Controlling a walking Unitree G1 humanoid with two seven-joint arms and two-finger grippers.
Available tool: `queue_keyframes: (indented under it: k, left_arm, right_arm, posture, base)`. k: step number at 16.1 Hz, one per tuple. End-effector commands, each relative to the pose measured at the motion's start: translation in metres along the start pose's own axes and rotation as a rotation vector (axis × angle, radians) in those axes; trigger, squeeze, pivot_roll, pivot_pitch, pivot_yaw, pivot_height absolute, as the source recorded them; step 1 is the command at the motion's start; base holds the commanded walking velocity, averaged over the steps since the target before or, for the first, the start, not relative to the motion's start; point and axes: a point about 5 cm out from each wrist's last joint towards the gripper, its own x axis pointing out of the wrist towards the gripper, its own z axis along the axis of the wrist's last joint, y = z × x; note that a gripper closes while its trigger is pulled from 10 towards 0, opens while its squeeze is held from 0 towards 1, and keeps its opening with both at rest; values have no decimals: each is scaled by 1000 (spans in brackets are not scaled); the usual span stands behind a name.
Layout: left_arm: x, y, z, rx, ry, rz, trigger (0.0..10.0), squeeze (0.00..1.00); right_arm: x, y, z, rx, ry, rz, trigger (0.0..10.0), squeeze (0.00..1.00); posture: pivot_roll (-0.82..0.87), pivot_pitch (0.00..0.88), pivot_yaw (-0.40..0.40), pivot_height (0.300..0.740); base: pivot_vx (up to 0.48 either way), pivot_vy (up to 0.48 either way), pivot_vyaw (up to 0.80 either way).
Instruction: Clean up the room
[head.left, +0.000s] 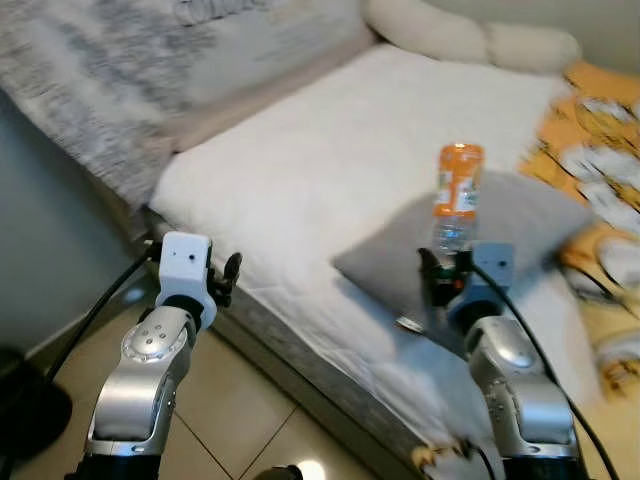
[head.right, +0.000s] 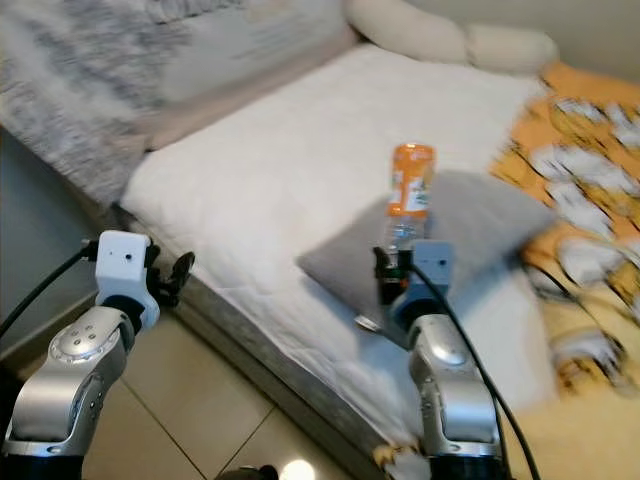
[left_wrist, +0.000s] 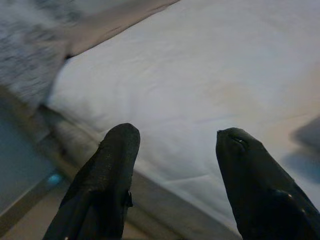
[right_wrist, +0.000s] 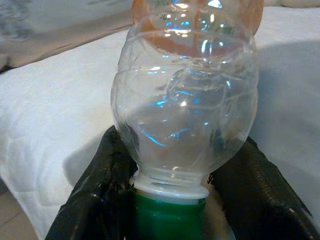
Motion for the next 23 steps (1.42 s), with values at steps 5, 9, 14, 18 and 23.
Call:
queue_keyframes:
  k: [5,9,14,18,23]
  left_arm:
    - [2,2,6,-7,-50,2,10000,0]
    - [7,1,9,-7,-62,5,10000,0]
    - [9,2,12,30,-82,-3,10000,0]
    - [9,4,14,17,-94,-16,10000,0]
    - [11,5,14,14,-89,-20,10000,0]
  right_arm:
    - [2,12,5,1,-9,51,10000,0]
    - [5,11,5,0,-5,54,10000,0]
    - [7,15,0,-5,25,61,10000,0]
    - [9,18,-8,-17,65,58,10000,0]
    - [11,21,-6,-30,54,61,10000,0]
  posture:
    - [-55,0,33,740]
    - [-46,0,31,740]
    - [-44,0,42,740]
    - [-45,0,47,740]
    - [-42,0,47,740]
  base:
    - [0,0,800]
    - [0,67,800]
    - [0,0,800]
    - [169,0,800]
    - [346,0,480]
